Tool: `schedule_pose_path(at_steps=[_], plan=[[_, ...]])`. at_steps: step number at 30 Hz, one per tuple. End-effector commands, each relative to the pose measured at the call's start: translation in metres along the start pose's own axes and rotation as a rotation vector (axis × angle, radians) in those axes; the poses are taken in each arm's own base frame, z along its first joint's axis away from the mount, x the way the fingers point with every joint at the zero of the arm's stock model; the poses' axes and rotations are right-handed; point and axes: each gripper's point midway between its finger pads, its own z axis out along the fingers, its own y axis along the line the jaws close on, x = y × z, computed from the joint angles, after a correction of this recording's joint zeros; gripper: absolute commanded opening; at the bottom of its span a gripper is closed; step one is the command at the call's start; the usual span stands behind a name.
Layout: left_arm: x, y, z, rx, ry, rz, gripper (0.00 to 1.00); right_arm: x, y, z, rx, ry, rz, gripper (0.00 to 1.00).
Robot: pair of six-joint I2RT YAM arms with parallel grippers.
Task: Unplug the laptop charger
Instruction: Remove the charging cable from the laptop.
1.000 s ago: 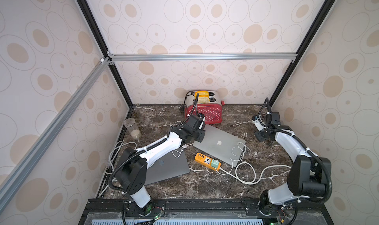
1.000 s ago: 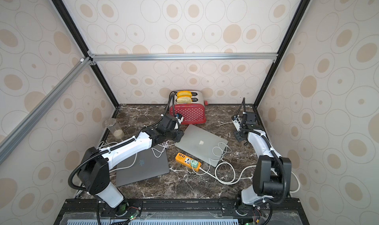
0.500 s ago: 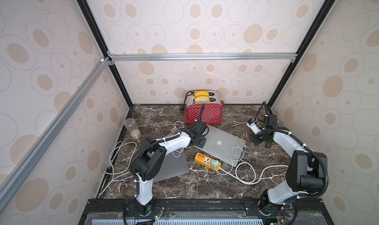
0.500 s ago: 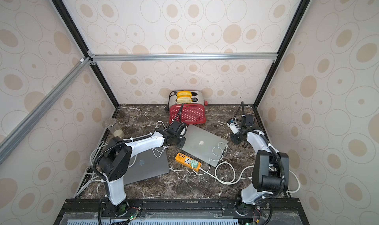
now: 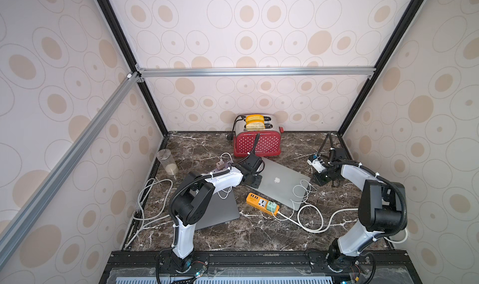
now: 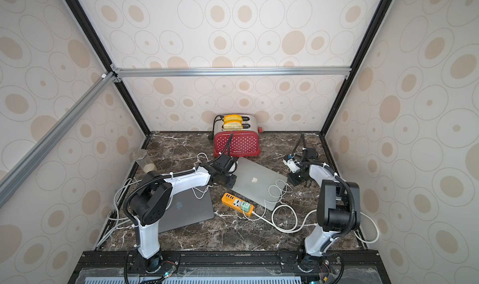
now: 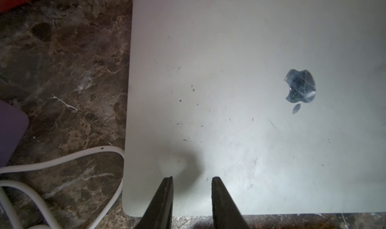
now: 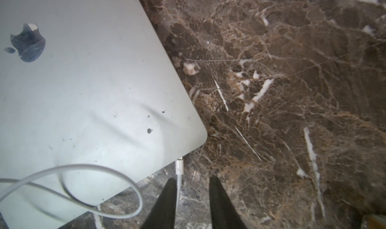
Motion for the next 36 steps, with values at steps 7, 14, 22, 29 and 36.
schedule_pose_path(at_steps=[7,14,22,29,36], plan=[[0.006,-0.004,0.004,0.009,0.017,-0.025,0.33,0.011,0.013,0.015,-0.061,0.073,-0.023,0.26],[0.011,-0.002,0.006,0.001,0.027,-0.029,0.33,0.016,0.016,0.021,-0.065,0.103,-0.033,0.21],[0.016,-0.002,0.010,0.002,0.042,-0.036,0.33,0.019,0.018,0.025,-0.063,0.124,-0.049,0.18],[0.017,-0.003,0.011,0.008,0.045,-0.037,0.33,0.020,0.015,0.028,-0.047,0.141,-0.055,0.18],[0.019,-0.003,0.013,0.011,0.049,-0.044,0.33,0.020,0.015,0.030,-0.046,0.149,-0.062,0.14]])
